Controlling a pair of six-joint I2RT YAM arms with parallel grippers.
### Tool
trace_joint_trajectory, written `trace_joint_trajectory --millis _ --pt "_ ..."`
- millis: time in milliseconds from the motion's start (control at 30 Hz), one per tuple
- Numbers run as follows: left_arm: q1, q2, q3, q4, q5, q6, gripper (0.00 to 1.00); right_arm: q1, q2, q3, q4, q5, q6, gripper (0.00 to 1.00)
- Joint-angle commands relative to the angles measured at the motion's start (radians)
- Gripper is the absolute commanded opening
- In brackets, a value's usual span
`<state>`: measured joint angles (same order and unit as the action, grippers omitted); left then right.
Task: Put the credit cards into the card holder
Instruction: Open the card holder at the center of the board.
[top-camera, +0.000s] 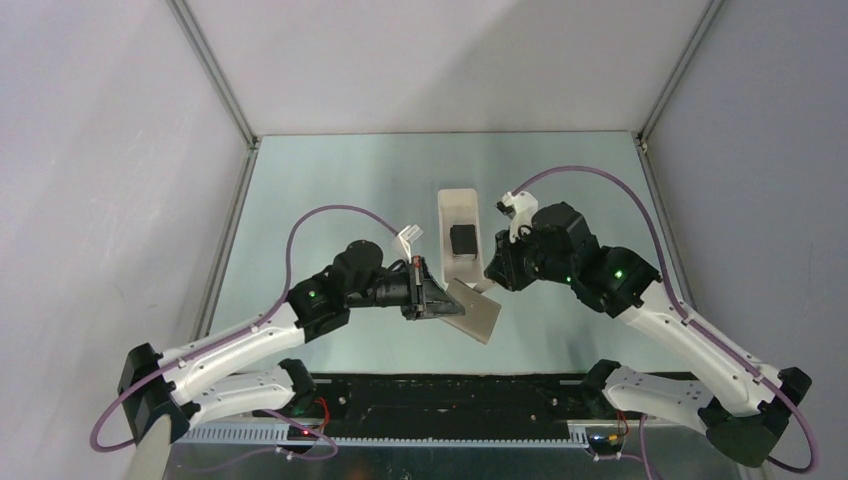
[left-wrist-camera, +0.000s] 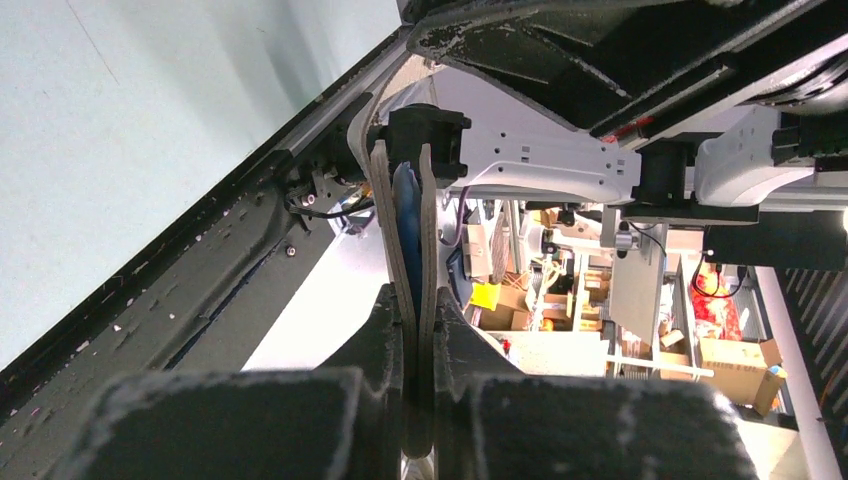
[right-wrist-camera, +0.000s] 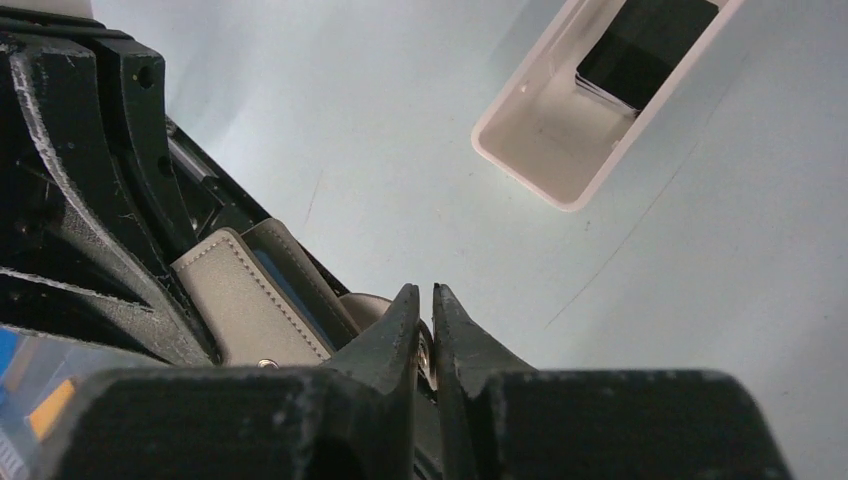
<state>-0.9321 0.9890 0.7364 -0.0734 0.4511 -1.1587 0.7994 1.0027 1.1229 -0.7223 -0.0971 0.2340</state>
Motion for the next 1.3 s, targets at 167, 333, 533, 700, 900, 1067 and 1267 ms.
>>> trace_joint_trajectory --millis 167,333,533,700,900,1067,1267 --pt "-0.004 -0.049 0.028 0.051 -0.006 0.034 0.00 -0.099 -0.046 -0.027 0.046 -0.159 0.037 0.24" --pt "-0.004 -0.057 0.030 0.067 -0.001 0.037 0.00 -0.137 -0.071 -0.072 0.085 -0.242 0.076 0.56" --pt "-0.004 -0.070 0.029 0.104 0.008 0.055 0.00 -0.222 -0.091 -0.115 0.149 -0.375 0.155 0.70" --pt "-0.008 -0.090 0.035 0.132 0.007 0.077 0.00 -0.316 -0.120 -0.178 0.252 -0.586 0.227 0.69" --pt "-0.026 -0.124 0.051 0.140 -0.038 0.141 0.00 -0.339 -0.136 -0.244 0.360 -0.730 0.330 0.68" --pt "-0.037 -0.143 0.057 0.139 -0.063 0.167 0.00 -0.345 -0.160 -0.268 0.430 -0.780 0.404 0.67" --pt "-0.060 -0.141 0.069 0.139 -0.081 0.203 0.00 -0.342 -0.138 -0.278 0.560 -0.841 0.526 0.64"
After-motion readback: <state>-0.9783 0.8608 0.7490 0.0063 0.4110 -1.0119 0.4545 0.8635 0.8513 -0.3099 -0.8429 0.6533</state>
